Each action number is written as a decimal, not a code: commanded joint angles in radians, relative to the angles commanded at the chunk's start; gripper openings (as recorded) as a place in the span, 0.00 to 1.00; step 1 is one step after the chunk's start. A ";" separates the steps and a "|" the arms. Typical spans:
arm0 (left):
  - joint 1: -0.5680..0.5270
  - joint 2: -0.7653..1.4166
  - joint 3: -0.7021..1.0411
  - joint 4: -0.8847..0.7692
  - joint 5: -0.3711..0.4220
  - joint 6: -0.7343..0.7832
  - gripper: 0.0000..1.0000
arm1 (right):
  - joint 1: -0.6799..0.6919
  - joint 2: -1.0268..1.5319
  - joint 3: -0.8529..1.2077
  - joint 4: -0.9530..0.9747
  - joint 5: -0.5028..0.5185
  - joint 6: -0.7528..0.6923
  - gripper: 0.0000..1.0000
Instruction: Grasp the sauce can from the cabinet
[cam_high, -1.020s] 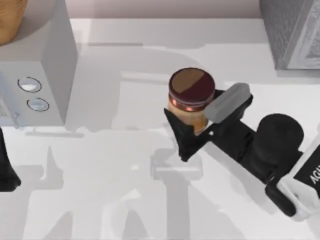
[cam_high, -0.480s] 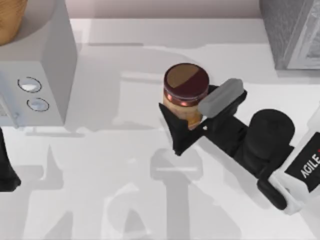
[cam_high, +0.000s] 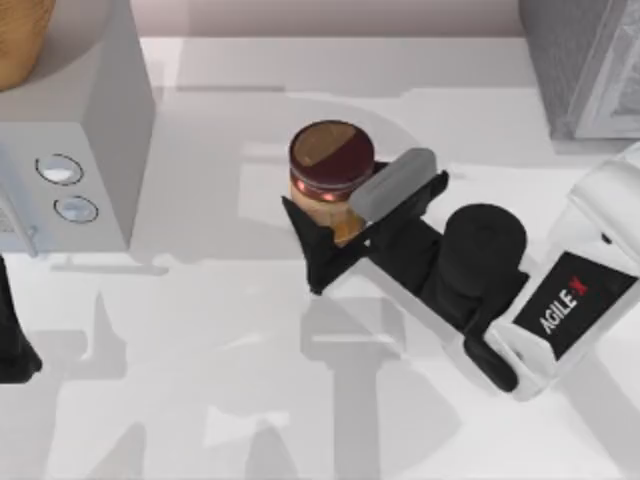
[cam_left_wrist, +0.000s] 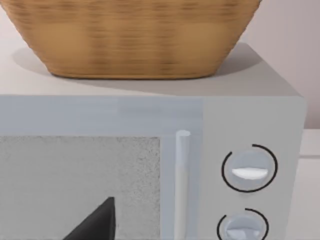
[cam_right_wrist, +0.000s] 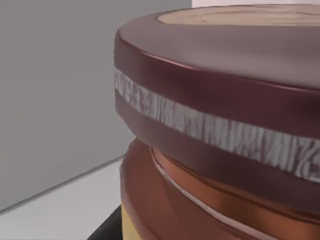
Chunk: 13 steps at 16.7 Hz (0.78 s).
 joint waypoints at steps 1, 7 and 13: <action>0.000 0.000 0.000 0.000 0.000 0.000 1.00 | 0.000 0.000 0.000 0.000 0.000 0.000 0.00; 0.000 0.000 0.000 0.000 0.000 0.000 1.00 | 0.000 0.000 0.000 0.000 0.000 0.000 0.30; 0.000 0.000 0.000 0.000 0.000 0.000 1.00 | 0.000 0.000 0.000 0.000 0.000 0.000 0.75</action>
